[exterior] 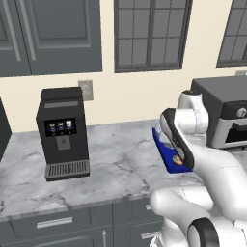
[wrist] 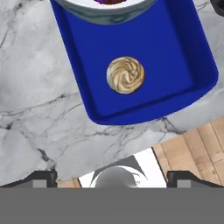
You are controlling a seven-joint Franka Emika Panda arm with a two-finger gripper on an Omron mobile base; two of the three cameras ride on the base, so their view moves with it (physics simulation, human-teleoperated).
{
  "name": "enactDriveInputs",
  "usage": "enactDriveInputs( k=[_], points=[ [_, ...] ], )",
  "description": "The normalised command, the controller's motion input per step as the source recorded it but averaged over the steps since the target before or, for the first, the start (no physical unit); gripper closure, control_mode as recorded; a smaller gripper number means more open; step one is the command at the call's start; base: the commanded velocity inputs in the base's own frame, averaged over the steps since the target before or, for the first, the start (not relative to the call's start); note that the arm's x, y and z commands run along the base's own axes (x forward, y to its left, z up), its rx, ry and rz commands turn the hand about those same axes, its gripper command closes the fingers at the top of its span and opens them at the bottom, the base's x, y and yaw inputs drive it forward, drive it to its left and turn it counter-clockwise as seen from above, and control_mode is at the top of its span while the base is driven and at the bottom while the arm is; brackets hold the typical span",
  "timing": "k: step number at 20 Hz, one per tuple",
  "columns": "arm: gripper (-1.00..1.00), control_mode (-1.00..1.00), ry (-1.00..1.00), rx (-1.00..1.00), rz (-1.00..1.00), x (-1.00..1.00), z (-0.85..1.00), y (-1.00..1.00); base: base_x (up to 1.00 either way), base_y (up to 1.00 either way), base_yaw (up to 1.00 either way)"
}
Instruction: Place the bowl with donut and the cupcake onto the tray.
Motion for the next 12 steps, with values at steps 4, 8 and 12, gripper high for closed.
enactDriveInputs(
  k=[4, 8, 12],
  points=[
    [-1.0, -1.0, -0.14, 0.01, 0.05, -0.71, 0.31, 0.28, 0.0, 0.0, 0.0],
    [-1.0, -1.0, -0.2, 0.01, 0.17, -0.35, 0.08, 0.62, 0.0, 0.0, 0.0],
    [-1.0, -1.0, -0.14, -0.04, 0.16, -0.28, -0.13, 0.86, 0.0, 0.0, 0.0]
  ],
)
